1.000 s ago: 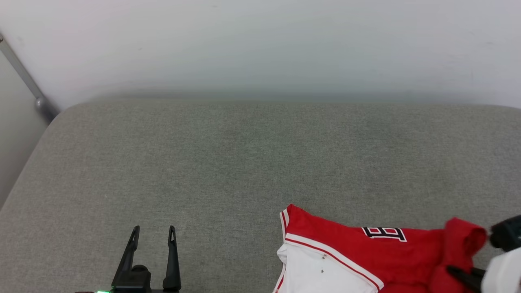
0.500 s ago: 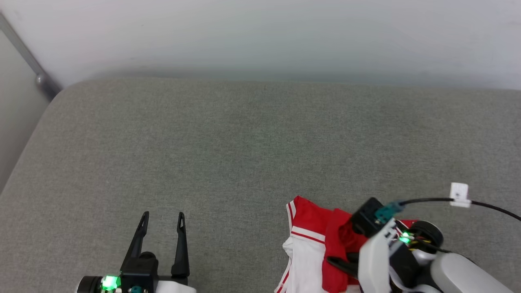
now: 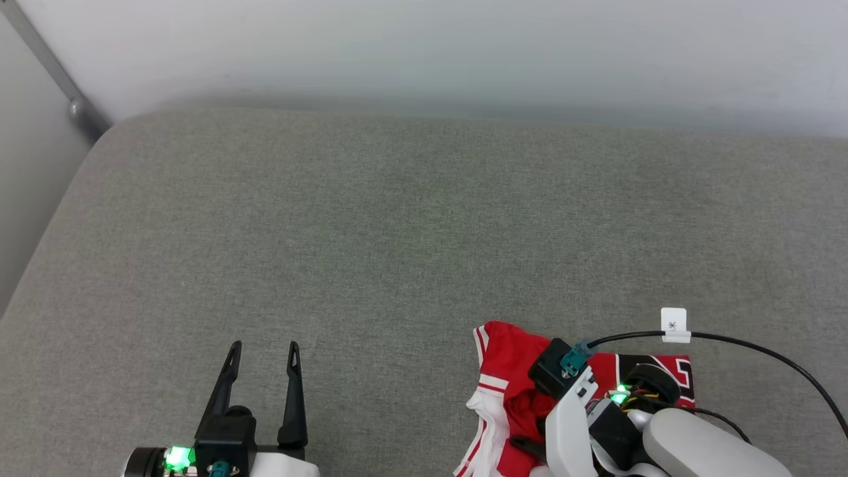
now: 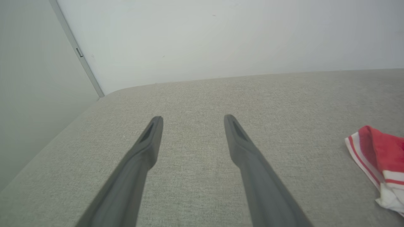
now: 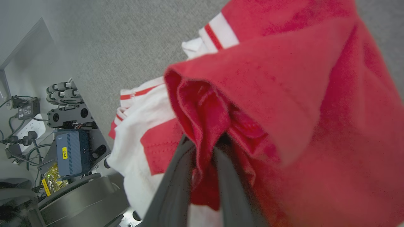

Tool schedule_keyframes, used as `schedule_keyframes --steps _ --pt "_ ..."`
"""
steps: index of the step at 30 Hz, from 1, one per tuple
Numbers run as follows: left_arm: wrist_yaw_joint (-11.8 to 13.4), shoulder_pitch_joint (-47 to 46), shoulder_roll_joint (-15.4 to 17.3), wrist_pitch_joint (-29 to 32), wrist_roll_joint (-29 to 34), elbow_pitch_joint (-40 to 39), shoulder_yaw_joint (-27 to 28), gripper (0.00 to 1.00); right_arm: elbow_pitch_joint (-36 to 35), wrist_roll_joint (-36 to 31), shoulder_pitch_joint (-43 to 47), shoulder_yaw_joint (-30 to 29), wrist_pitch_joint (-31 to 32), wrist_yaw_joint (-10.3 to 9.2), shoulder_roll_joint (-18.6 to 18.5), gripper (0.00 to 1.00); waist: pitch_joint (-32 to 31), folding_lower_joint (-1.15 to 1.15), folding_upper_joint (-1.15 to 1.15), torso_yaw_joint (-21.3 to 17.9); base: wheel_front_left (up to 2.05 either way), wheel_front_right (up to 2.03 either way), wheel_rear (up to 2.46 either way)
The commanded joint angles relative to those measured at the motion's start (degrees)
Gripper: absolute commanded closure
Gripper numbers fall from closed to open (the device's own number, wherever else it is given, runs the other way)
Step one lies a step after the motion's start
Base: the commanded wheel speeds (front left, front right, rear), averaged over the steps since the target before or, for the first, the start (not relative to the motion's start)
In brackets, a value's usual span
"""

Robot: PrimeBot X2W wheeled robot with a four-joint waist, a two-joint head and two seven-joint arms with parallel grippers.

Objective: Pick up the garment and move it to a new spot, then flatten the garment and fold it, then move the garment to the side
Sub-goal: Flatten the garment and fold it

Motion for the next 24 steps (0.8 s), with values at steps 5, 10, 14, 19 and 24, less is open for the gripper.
schedule_keyframes --steps 5,10,14,19,24 --pt "-0.2 1.9 0.3 -0.3 0.2 0.5 0.8 0.0 -2.8 -0.5 -2.7 2.6 -6.0 -0.03 -2.7 0.0 -3.3 0.0 0.0 -2.0 0.0 0.0 0.0" --pt "-0.1 3.6 0.5 -0.3 -0.3 0.0 2.1 0.0 -7.2 -3.3 -3.6 -0.5 -14.2 -0.04 -6.3 0.0 -5.9 0.0 0.0 -4.2 0.0 0.0 0.0" --pt "-0.4 4.4 0.4 -0.3 -0.1 -0.6 2.6 0.0 -7.1 -8.7 -2.0 -8.9 -22.5 -0.04 -7.2 0.0 -6.5 0.0 0.0 -5.7 0.0 0.0 0.0" --pt "-0.7 4.8 0.1 -0.3 -0.1 -1.0 2.9 0.0 -4.8 -18.5 2.6 -23.1 -33.6 -0.04 -4.6 0.0 -6.4 0.0 0.0 -6.9 0.0 0.0 0.0" --pt "-1.0 4.9 -0.1 -0.3 0.2 -1.3 2.8 0.0 -2.5 -27.6 9.7 -36.4 -43.2 -0.04 0.6 0.0 -6.3 0.0 0.0 -7.7 0.0 0.0 0.0"
